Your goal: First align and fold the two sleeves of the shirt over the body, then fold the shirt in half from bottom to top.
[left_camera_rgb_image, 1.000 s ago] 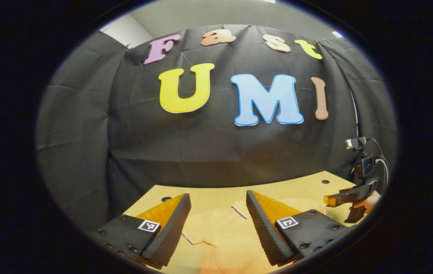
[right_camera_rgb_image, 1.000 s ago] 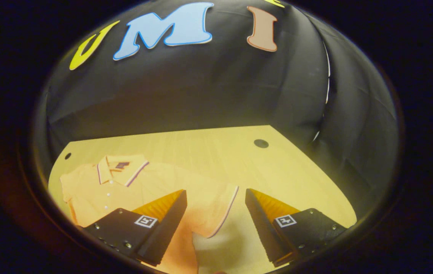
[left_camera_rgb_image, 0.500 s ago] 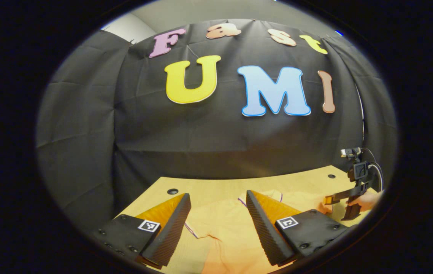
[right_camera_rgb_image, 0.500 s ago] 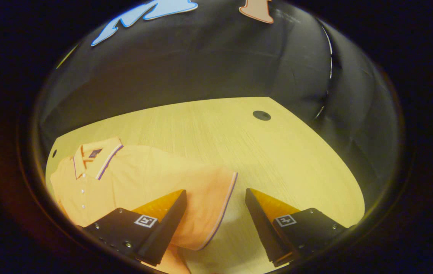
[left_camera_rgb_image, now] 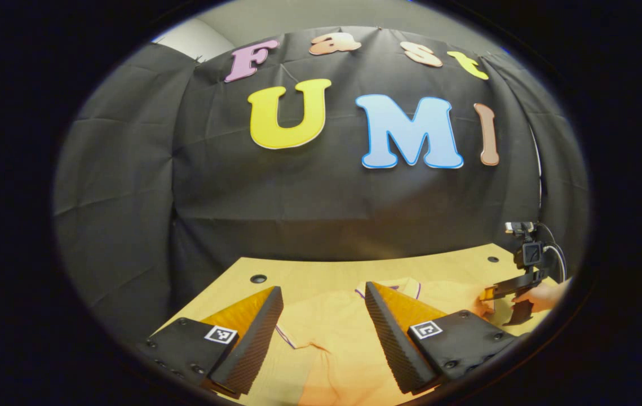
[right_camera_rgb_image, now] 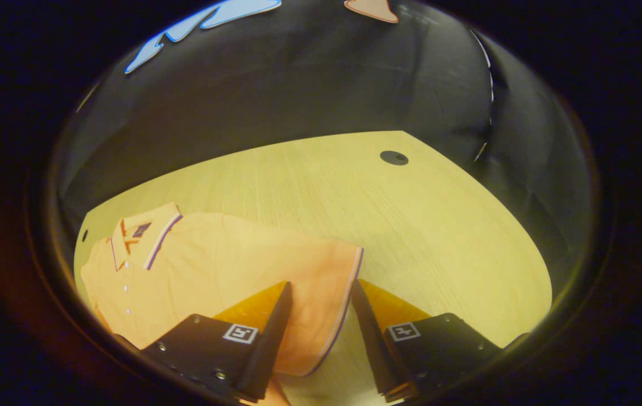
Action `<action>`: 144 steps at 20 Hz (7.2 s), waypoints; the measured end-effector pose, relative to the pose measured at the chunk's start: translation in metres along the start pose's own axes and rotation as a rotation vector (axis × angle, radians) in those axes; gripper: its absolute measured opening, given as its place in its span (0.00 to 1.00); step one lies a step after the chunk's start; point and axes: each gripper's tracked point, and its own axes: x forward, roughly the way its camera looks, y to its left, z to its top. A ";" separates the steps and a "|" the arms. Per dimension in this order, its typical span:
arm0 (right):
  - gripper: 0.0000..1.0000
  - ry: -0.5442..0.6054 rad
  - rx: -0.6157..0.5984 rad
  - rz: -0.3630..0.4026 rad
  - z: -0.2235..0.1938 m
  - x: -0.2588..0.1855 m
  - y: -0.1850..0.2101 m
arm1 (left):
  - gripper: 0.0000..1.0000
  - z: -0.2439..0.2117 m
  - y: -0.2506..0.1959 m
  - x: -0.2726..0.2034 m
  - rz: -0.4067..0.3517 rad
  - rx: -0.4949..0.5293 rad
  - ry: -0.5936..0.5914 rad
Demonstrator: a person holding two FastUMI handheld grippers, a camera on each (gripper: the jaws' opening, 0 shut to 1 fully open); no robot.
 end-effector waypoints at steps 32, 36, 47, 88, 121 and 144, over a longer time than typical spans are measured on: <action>0.03 -0.083 -0.178 0.155 0.018 -0.063 0.126 | 0.96 -0.063 0.067 0.052 -0.004 -0.059 0.066; 0.06 -0.051 -0.212 0.170 0.001 -0.059 0.145 | 0.95 -0.071 0.085 0.067 0.010 -0.041 0.076; 0.54 -0.069 -0.213 0.190 0.008 -0.078 0.145 | 0.94 -0.089 0.082 0.108 0.026 -0.002 0.094; 0.97 -0.344 -0.252 0.148 -0.024 -0.317 0.071 | 0.06 -0.206 0.096 0.217 0.057 -0.046 0.473; 0.97 -0.292 -0.200 0.123 -0.091 -0.303 0.043 | 0.90 -0.169 -0.048 0.122 -0.278 0.066 0.468; 0.97 -0.092 -0.252 0.165 -0.247 -0.305 -0.001 | 0.94 -0.232 0.019 -0.148 -0.211 0.004 0.505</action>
